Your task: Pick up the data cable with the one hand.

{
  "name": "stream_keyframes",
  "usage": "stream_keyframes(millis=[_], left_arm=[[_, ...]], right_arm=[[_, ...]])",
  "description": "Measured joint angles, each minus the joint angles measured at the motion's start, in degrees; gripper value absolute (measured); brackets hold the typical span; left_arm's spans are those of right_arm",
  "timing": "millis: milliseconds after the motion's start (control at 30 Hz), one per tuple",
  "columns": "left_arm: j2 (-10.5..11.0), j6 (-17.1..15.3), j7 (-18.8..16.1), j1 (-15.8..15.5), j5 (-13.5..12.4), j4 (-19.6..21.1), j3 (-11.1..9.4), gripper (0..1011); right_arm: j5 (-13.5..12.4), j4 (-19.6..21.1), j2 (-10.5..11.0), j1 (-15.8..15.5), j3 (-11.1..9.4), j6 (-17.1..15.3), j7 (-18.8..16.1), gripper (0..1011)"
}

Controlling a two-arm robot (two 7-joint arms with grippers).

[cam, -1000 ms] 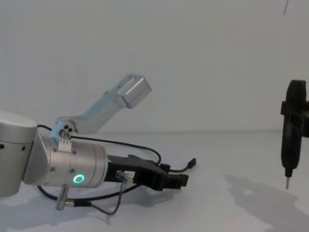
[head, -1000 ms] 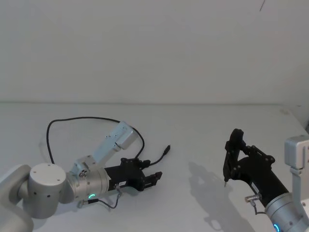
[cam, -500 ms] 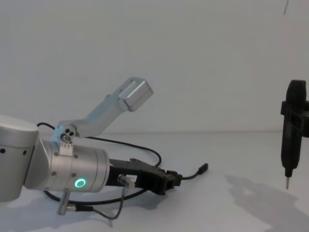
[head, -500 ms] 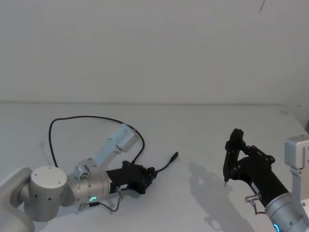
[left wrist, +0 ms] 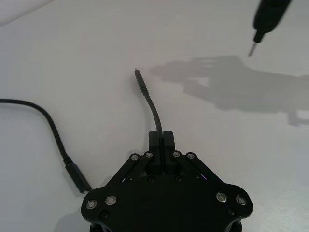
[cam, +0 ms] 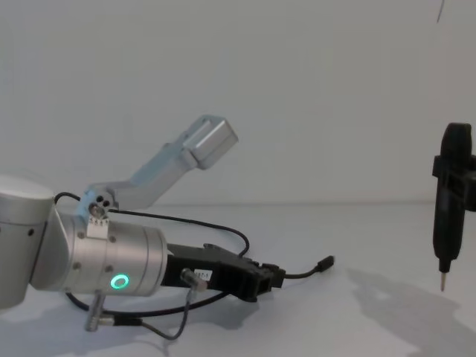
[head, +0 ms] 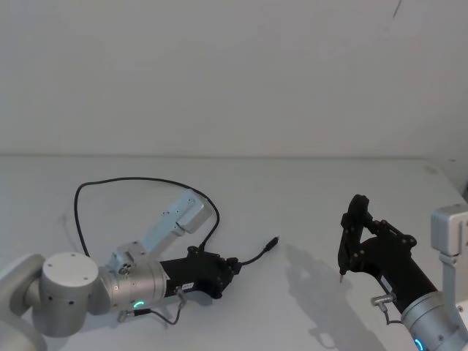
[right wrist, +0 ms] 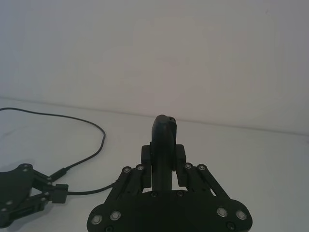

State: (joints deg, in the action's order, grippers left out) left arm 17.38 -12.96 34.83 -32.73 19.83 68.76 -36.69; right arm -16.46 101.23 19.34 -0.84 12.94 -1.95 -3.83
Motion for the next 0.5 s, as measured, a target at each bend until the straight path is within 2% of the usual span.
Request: stream_keyframes(millis=[267,333,500], left_arm=[[2.73,-0.86,3.24,0.55,1.0,4.32,-0.46,47],[4.22,-1.51,4.3,1.08,1.53,6.83,-0.49,47],[6.27,-2.73,5.55,1.98,2.43,10.38,-0.45,47]], right_arm=[[0.0,0.0,0.0,0.0,0.0,0.0,0.0,279],[0.0,0.0,0.0,0.0,0.0,0.0,0.0,279],[0.0,0.0,0.0,0.0,0.0,0.0,0.0,279]])
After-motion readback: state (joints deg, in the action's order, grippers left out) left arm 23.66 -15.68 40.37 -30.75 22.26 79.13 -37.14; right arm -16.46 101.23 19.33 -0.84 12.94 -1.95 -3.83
